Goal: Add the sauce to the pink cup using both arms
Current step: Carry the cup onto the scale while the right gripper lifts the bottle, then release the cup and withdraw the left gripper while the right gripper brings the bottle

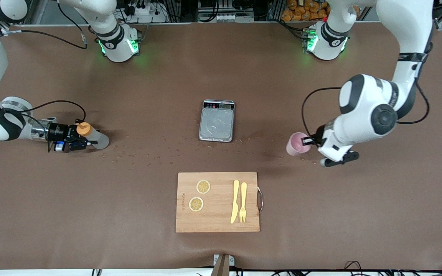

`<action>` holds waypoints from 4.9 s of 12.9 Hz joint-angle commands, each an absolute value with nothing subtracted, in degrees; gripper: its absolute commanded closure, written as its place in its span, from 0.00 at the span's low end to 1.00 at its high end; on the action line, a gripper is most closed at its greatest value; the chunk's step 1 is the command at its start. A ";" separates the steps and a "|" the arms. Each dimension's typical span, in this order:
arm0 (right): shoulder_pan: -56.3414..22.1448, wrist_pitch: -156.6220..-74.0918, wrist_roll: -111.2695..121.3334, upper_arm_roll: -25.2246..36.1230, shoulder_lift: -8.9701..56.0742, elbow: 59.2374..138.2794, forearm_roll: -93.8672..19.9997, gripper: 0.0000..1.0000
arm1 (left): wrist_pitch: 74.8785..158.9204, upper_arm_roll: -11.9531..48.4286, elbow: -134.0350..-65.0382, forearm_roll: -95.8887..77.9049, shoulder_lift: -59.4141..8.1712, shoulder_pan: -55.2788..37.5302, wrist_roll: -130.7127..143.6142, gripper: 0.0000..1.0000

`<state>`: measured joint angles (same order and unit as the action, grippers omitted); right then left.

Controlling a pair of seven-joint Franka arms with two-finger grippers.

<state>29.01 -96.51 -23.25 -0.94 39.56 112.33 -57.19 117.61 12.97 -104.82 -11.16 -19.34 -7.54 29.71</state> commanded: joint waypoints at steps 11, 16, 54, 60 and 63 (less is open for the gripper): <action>15.74 -106.34 -45.24 -0.35 21.28 113.73 -50.45 0.49 | 118.56 13.62 -92.02 -11.78 -31.55 -28.03 61.95 1.00; 9.24 -111.00 -57.10 -0.44 16.00 114.70 -45.98 0.49 | 123.39 13.62 -92.02 -11.86 -33.13 -32.42 68.19 1.00; -32.94 -104.78 -133.91 -0.97 11.07 108.03 7.98 0.58 | 94.32 3.62 -95.27 -4.40 -5.19 -12.48 7.15 0.00; -38.49 -98.10 -143.86 -0.88 19.40 100.47 14.57 0.58 | 88.42 0.97 -94.48 1.76 0.69 -9.33 -0.98 0.00; -40.51 -95.02 -146.68 -0.70 24.15 95.47 15.90 0.58 | 85.52 0.96 -93.87 1.24 3.42 -6.87 -0.88 0.00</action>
